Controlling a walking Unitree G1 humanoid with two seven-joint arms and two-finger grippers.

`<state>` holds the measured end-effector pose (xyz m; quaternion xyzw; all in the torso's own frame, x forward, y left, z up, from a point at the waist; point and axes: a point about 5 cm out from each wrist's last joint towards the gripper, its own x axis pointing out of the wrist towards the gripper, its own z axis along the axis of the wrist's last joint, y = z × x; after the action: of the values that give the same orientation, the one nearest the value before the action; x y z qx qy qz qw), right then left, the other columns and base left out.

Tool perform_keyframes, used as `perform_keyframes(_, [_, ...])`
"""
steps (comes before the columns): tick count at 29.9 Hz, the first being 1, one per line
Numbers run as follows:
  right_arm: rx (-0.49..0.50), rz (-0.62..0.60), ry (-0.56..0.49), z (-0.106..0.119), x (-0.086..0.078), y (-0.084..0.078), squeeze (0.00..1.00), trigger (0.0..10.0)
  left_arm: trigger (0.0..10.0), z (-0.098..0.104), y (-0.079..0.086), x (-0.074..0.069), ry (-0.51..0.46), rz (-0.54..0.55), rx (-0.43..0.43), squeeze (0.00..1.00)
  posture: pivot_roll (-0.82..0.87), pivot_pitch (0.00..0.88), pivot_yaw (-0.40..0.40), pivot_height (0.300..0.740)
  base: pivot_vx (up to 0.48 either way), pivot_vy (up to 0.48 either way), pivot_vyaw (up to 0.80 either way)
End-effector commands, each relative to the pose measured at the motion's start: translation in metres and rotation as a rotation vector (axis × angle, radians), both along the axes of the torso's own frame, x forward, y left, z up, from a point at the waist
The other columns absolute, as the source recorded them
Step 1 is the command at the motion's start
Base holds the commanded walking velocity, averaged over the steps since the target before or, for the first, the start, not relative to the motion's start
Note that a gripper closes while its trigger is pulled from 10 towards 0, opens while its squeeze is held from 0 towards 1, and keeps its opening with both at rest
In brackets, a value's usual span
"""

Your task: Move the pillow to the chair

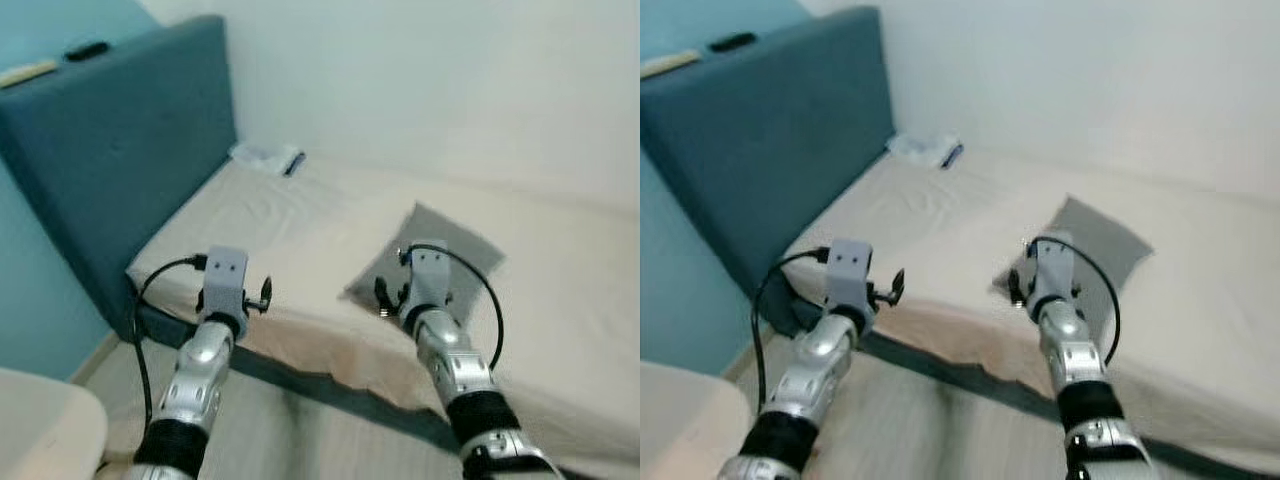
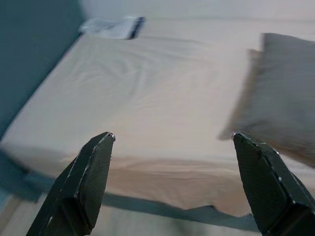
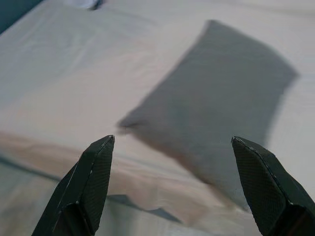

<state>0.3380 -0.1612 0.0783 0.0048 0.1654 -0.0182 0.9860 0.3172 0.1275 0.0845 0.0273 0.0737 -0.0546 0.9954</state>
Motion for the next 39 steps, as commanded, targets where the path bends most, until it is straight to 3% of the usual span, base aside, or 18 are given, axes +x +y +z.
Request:
perform_keyframes(1, [0.014,-0.012,0.005,0.000,-0.001,-0.001,0.00,10.0,10.0,-0.005,-0.003,-0.001,0.025,-0.015,0.010,0.00,-0.05,0.000,-0.037,0.740,0.000,0.000,-0.80])
perform_keyframes(7, [0.008,-0.017,0.008,-0.001,-0.001,-0.003,0.00,10.0,10.0,-0.006,-0.011,-0.003,0.040,-0.066,0.009,0.00,-0.05,0.000,-0.037,0.740,0.000,0.000,-0.80])
perform_keyframes(17, [-0.038,0.000,-0.001,0.000,0.000,-0.005,0.00,10.0,10.0,-0.006,-0.009,-0.002,0.031,-0.040,0.032,0.00,-0.05,0.000,-0.034,0.740,0.000,0.000,-0.80])
perform_keyframes(20, [-0.055,-0.011,-0.018,0.002,0.000,-0.011,0.00,10.0,10.0,-0.009,0.009,0.001,0.058,0.096,0.038,0.00,-0.05,0.000,-0.041,0.740,0.000,0.000,-0.80])
perform_keyframes(25, [-0.065,-0.010,-0.049,0.005,0.001,-0.014,0.00,10.0,10.0,-0.010,0.013,0.001,0.063,0.121,0.022,0.00,-0.04,0.000,-0.048,0.740,0.000,0.000,-0.77])
perform_keyframes(32, [-0.077,0.045,-0.131,0.017,0.006,-0.011,0.00,10.0,10.0,-0.005,0.017,0.001,0.028,0.123,0.009,0.00,-0.04,0.000,-0.048,0.740,0.000,0.000,0.00])
perform_keyframes(39, [-0.071,0.101,-0.132,0.018,0.007,-0.004,0.00,10.0,10.0,0.001,0.011,0.003,-0.008,0.081,-0.035,0.00,-0.05,0.000,-0.051,0.740,0.082,0.000,0.00])
